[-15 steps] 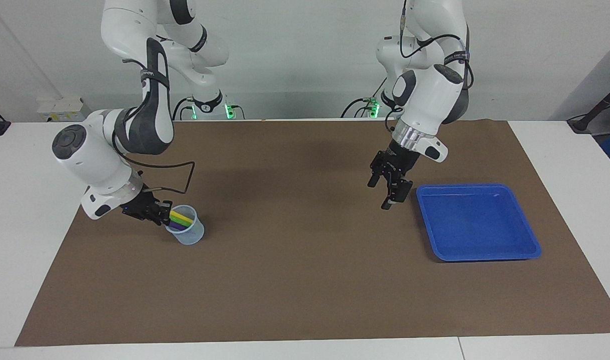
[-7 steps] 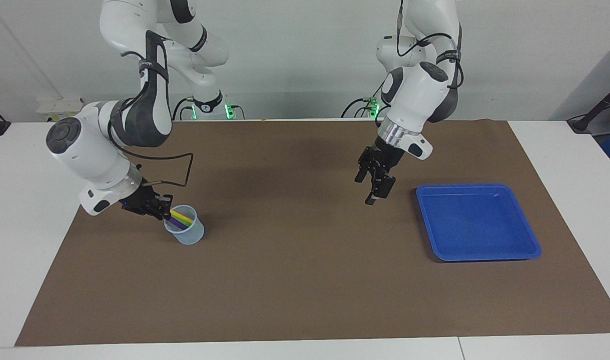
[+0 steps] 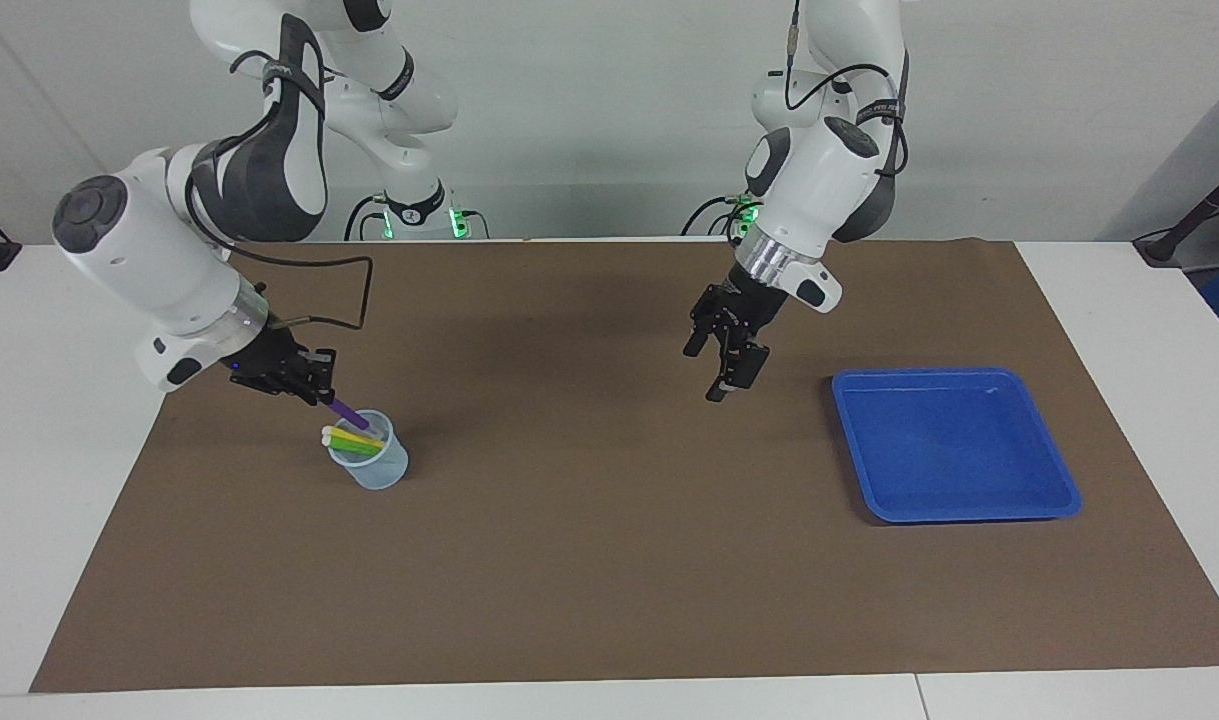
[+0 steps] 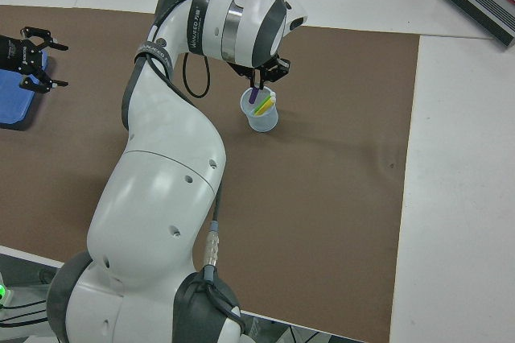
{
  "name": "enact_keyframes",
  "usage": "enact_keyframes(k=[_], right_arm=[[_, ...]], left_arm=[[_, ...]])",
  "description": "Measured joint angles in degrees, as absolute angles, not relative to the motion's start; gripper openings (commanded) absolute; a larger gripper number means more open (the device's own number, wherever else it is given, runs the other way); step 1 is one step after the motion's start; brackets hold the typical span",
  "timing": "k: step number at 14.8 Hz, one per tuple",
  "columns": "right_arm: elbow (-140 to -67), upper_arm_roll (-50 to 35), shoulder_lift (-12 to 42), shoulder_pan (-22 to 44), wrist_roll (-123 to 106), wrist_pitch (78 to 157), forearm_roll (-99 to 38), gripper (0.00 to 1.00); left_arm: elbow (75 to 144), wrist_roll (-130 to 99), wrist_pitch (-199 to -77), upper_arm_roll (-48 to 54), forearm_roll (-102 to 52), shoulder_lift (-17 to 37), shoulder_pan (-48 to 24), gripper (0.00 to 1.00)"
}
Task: Right arm passes pens to left for tray arrangement
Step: 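Pull the purple pen out while the left gripper moves toward it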
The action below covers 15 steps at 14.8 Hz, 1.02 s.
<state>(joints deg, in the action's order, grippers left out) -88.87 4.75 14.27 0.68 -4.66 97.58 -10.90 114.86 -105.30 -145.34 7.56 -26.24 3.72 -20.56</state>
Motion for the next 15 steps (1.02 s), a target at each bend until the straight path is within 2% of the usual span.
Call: enact_keyframes(k=[6, 10, 15], right_arm=[[-83.9, 2.1, 11.6, 0.8, -2.8, 90.4, -14.0, 0.03], [-83.8, 1.0, 11.7, 3.5, 5.4, 90.6, -20.6, 0.03], [-84.0, 0.8, 12.0, 8.9, 17.8, 95.6, -26.9, 0.03]], left_arm=[[113.0, -110.3, -149.3, 7.9, -27.5, 4.5, -22.9, 1.0], [107.7, -114.7, -150.2, 8.0, -27.5, 6.8, -24.9, 1.0], [102.9, -118.5, -150.1, 8.2, -27.5, 8.9, -28.7, 1.0]])
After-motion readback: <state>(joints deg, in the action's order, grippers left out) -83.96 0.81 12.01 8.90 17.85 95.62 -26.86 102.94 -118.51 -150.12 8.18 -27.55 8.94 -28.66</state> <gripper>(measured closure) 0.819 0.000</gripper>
